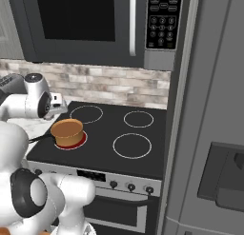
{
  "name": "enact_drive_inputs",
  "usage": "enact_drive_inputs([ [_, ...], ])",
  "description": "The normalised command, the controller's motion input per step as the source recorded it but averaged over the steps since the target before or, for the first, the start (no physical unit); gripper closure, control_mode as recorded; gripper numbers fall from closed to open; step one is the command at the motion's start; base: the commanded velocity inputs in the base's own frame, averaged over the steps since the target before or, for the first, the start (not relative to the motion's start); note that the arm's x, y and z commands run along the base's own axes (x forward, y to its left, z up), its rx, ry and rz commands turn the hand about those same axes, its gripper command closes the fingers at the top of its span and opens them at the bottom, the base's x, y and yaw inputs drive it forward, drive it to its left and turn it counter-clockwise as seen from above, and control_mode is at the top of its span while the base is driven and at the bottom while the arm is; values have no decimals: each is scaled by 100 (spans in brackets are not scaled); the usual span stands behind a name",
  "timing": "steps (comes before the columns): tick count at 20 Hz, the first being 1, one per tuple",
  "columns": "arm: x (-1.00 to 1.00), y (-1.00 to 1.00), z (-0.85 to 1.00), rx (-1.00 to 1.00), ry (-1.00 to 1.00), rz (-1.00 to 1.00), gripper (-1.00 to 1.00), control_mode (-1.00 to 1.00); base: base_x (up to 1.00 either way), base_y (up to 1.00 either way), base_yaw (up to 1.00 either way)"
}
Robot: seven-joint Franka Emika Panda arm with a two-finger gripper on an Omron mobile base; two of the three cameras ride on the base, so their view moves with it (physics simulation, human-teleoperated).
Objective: Pick up the sugar cube(s) and place them in the saucepan with hot chocolate.
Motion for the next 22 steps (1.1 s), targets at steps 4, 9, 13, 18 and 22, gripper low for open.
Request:
enact_drive_inputs([
  [4, 4, 7, -25, -11, 7, 0, 100, -100, 0, 0, 0],
  [9, 12, -1, -18, -1, 5, 0, 100, -100, 0, 0, 0],
  [13, 16, -2, -10, 0, 0, 0, 100, -100, 0, 0, 0],
  [18, 18, 0, -13, 0, 0, 0, 100, -100, 0, 0, 0],
  [22, 21, 0, -20, 0, 0, 0, 100, -100, 0, 0, 0],
])
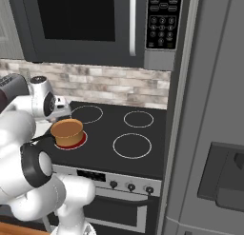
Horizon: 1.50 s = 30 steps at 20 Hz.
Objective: Pick up the sugar cube(s) and place them in the saucepan with hot chocolate.
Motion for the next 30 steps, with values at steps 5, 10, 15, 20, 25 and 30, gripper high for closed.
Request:
enact_drive_inputs([
  [5, 28, 0, -23, 0, 0, 0, 100, -100, 0, 0, 0],
  [10, 14, 0, -9, 0, 0, 0, 100, -100, 0, 0, 0],
  [15, 1, 0, -1, 0, 0, 0, 100, -100, 0, 0, 0],
  [20, 4, 0, -1, 0, 0, 2, 100, -100, 0, 0, 0],
  [25, 4, 0, -6, 0, 0, 8, 100, -100, 0, 0, 0],
  [30, 0, 0, 0, 0, 0, 8, 100, -100, 0, 0, 0],
])
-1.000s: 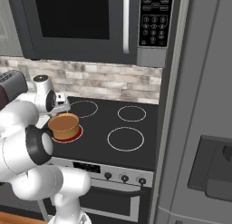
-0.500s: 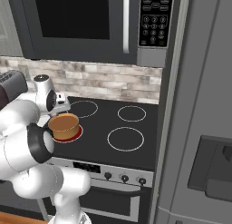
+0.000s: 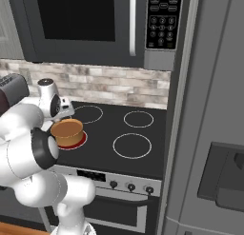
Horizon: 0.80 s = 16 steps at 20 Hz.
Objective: Pick up the sugar cube(s) and place them in the saucepan with hot chocolate.
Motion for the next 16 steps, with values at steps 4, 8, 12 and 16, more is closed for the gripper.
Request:
enact_drive_inputs([
  [4, 0, -7, -7, 0, 0, 5, 100, -100, 0, 0, 0],
  [8, 1, -7, -18, 0, 2, 2, 100, -100, 0, 0, 0],
  [12, 8, -12, -22, 0, 0, 0, 100, -100, 0, 0, 0],
  [16, 16, -1, -15, 0, 0, 0, 100, -100, 0, 0, 0],
])
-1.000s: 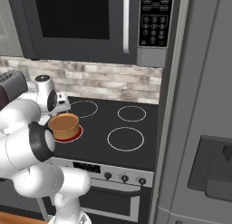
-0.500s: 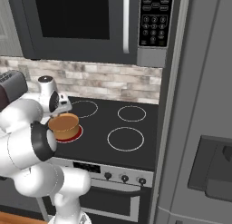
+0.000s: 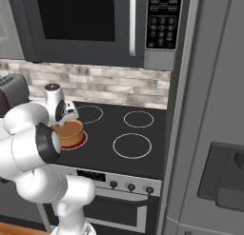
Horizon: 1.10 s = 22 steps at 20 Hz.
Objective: Pick up the sugar cube(s) and place them in the saucepan with hot chocolate.
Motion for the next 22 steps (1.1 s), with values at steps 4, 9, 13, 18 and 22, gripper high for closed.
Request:
enact_drive_inputs([
  [4, 24, 0, -8, 0, 0, 0, 100, -100, 0, 0, 0],
  [9, 26, 0, -9, 0, 0, 1, 100, -100, 0, 0, 0],
  [13, 15, 0, -14, 0, 2, 1, 100, -100, 0, 0, 0],
  [18, 14, 0, -25, 0, 4, 1, 100, -100, 0, 0, 0],
  [22, 7, 0, -21, 0, 5, 0, 100, -100, 0, 0, 0],
])
